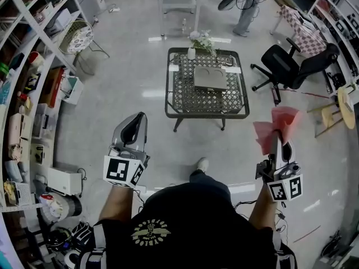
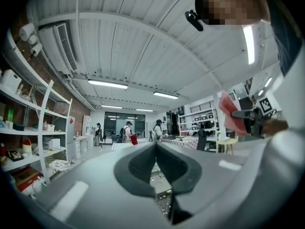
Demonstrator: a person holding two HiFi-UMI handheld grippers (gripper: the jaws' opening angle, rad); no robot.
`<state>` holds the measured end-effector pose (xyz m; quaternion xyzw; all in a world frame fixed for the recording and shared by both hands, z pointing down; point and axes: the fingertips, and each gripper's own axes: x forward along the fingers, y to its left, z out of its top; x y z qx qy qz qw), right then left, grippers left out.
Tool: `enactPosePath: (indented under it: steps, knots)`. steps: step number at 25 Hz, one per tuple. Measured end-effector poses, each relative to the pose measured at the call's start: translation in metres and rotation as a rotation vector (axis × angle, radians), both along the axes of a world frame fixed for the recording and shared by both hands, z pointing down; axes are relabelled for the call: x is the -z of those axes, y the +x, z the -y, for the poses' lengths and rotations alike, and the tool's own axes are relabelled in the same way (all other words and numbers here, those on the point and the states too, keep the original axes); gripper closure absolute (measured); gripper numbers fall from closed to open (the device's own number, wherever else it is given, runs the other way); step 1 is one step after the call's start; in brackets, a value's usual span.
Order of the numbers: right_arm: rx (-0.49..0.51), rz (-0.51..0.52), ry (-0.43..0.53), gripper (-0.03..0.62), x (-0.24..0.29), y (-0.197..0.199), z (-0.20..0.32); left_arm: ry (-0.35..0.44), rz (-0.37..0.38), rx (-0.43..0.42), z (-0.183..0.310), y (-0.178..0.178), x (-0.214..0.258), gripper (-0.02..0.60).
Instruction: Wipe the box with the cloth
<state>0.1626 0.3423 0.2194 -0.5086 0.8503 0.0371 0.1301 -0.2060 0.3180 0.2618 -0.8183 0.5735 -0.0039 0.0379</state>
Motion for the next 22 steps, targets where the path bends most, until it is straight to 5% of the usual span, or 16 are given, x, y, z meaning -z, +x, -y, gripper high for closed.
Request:
enactPosePath:
  steps: [13, 22]
  knots:
    - [0.057, 0.002, -0.084, 0.577, -0.029, 0.040, 0.090, -0.075, 0.007, 0.014, 0.083, 0.052, -0.028, 0.581]
    - [0.100, 0.017, -0.066, 0.577, -0.027, 0.075, 0.149, -0.056, 0.014, 0.028, 0.136, 0.095, -0.019, 0.581]
